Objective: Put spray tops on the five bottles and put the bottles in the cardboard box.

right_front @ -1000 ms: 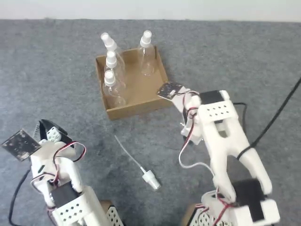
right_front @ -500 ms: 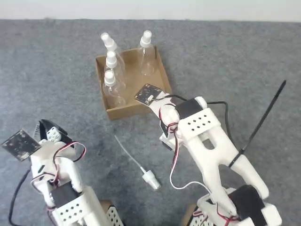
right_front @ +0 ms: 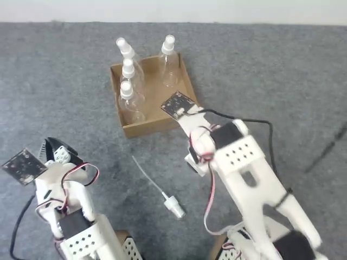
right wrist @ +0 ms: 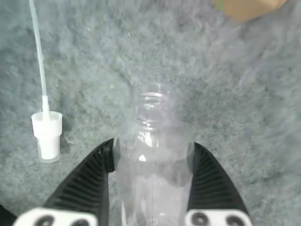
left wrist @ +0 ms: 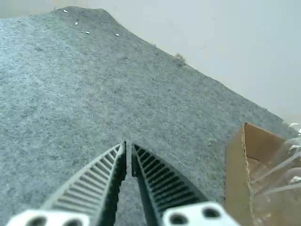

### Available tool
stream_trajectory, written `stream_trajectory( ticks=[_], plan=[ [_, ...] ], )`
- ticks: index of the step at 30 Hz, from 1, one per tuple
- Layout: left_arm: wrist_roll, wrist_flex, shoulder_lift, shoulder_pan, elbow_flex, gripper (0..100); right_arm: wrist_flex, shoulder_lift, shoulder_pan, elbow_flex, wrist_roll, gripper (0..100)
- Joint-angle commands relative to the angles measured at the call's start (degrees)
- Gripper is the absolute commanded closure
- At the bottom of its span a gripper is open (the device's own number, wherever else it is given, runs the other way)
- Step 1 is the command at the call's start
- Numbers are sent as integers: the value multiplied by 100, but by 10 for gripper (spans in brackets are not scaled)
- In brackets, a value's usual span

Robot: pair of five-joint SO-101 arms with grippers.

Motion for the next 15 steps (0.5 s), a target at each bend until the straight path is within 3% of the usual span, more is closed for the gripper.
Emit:
stream_trajectory(
  ticks=[1,7,15],
  plan=[
    [-53,-167,-97,0,-75,985,-119,-804,-13,105,-53,933],
    [-53,-167,-97,0,-75,985,-268,-1455,-4,492,-88,933],
    [-53,-167,-97,0,-75,985,-892,-2264,664,1134,-299,933]
  ],
)
